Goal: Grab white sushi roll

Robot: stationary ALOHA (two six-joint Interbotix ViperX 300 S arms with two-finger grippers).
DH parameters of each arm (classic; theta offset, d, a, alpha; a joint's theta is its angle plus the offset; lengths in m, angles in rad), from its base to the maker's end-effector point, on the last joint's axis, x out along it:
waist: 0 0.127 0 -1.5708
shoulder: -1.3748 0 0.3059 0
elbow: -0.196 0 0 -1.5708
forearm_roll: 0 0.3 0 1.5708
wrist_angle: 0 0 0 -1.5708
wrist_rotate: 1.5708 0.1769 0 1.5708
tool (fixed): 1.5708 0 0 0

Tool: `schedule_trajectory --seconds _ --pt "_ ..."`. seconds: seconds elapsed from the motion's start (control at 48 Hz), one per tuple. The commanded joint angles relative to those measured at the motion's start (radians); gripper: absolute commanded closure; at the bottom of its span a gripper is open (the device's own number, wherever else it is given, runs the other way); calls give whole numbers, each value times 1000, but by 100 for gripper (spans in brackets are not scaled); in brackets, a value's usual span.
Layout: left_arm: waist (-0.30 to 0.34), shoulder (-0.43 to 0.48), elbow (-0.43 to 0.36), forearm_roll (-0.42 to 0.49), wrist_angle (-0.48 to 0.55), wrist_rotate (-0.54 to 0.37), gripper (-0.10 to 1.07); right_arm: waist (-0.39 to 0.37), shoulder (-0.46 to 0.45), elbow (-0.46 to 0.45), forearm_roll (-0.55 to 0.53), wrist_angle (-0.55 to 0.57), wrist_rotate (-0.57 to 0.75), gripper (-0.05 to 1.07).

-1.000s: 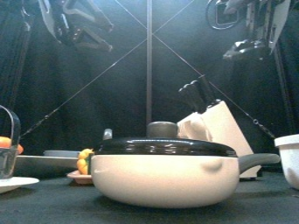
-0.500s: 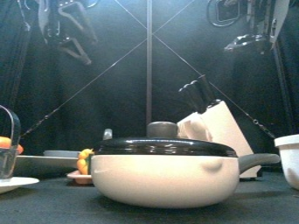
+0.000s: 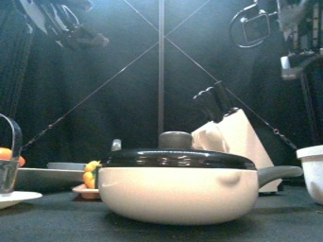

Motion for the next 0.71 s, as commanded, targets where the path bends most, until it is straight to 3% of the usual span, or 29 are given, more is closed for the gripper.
schedule_trajectory --seconds 0.0,0.083,0.167,0.354,0.688 --pt "48 0 52 -6 -229 3 -2 6 -3 -6 0 91 -5 2" --pt "66 6 89 -14 -341 12 -2 20 15 -2 -18 169 -5 2" --pt "71 6 118 -17 -390 12 -2 58 37 6 -28 224 -5 2" --pt "74 8 130 -40 -394 11 -2 140 97 -2 -46 249 -5 2" --pt "64 18 150 -92 -403 12 -2 195 222 -32 -164 236 -3 2"
